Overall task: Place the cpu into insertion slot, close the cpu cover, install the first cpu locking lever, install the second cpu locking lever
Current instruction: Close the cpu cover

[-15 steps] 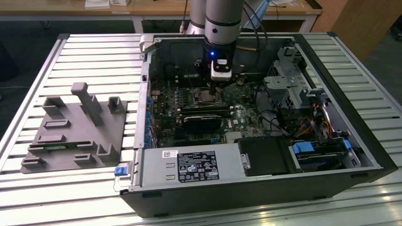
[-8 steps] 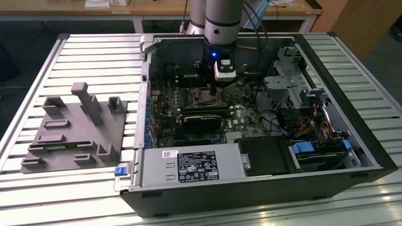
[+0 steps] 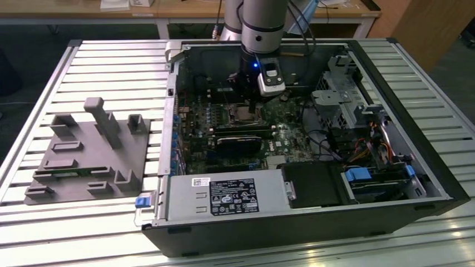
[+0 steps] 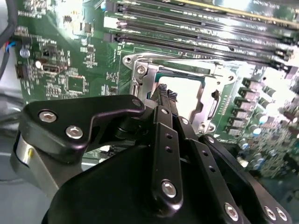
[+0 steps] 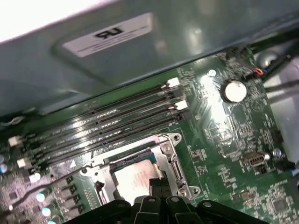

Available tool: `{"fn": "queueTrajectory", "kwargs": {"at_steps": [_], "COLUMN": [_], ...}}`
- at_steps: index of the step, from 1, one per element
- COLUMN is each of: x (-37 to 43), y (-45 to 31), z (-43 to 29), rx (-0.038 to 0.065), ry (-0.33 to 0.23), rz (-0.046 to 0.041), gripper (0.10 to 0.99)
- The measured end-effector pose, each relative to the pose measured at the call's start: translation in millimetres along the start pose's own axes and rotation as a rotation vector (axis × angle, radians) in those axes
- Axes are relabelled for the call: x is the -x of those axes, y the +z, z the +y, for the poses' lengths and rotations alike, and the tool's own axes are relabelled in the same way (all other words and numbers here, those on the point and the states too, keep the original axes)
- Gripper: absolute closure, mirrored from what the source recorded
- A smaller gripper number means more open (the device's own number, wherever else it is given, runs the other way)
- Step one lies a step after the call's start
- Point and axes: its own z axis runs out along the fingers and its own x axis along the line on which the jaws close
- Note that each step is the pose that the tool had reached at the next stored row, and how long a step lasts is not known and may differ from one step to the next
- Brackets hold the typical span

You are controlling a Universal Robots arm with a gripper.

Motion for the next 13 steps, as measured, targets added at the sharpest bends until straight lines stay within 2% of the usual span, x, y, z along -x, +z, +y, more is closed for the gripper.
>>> {"fn": "queueTrajectory", "kwargs": {"at_steps": [4, 13], "x": [-0.1, 0.0], "y": [0.6, 1.8], "z": [0.0, 0.1], "rx": [0.006, 0.032], "ry": [-0.057, -0.169], "rz": [-0.0004, 0.0012], "gripper": [0.980, 0.980]}}
